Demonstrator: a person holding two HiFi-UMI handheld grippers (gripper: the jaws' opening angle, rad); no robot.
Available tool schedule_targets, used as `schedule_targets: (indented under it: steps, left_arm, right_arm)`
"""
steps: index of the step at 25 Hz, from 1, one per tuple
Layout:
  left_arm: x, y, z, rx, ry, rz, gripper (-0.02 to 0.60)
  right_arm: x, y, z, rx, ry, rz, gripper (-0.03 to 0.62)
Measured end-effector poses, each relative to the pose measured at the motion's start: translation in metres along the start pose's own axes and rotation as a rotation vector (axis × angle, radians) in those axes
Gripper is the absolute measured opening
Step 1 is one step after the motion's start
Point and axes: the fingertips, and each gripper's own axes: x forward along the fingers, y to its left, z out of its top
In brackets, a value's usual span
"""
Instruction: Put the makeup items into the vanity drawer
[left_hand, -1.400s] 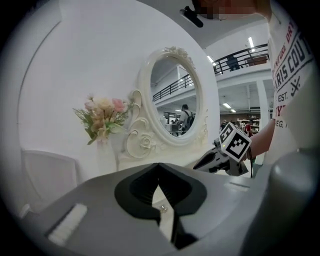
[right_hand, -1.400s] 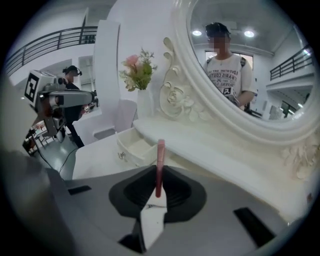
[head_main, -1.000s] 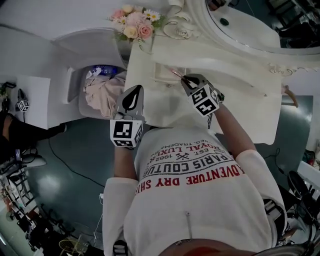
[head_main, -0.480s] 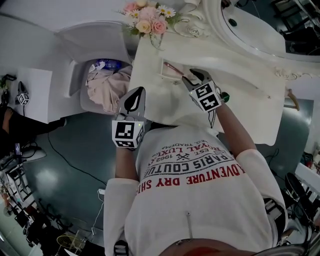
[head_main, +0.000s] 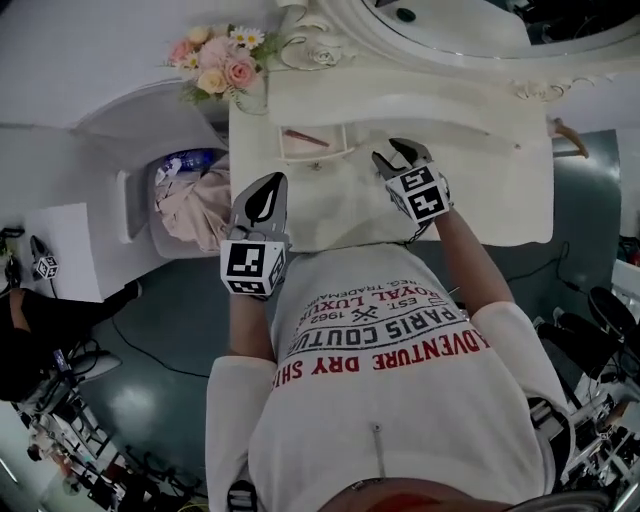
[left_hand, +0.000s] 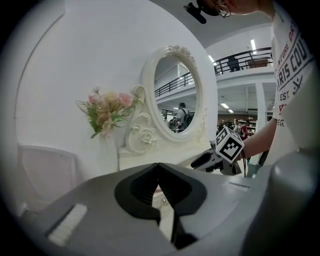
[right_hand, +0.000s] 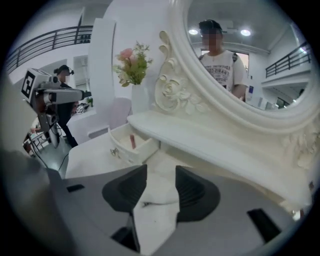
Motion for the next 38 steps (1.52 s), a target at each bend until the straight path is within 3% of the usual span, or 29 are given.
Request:
schedule_targets:
  steps: [10, 16, 23, 31, 38]
  left_arm:
    - [0.059, -0.069, 0.006, 0.062, 0.041, -0.206, 0.011]
    - [0.077, -0.095, 0.001, 0.062, 0.074, -0.247, 0.011]
    - [0.086, -0.109, -0.009, 0.045, 0.104, -0.225, 0.011]
    - [0.084, -0.106, -0.015, 0.037, 0.104, -0.192, 0.011]
    - [0.072, -0.092, -0.003, 0.04, 0.059, -0.159, 0.011]
  right_arm:
    - [-0.045, -0.065, -0.099, 0.241, 0.092, -0.156, 0.163]
    - [-0.043, -0.091, -0.13, 0.362, 0.107, -0.172, 0.162]
    - [-0.028, -0.091, -0.134, 0.343, 0.127, -0.122, 0.159]
    - [-0.027, -0.087, -0.128, 0.29, 0.148, -0.069, 0.037]
    - [-0.038, -0.088, -0.074, 0.242, 0.041, -0.062, 0.032]
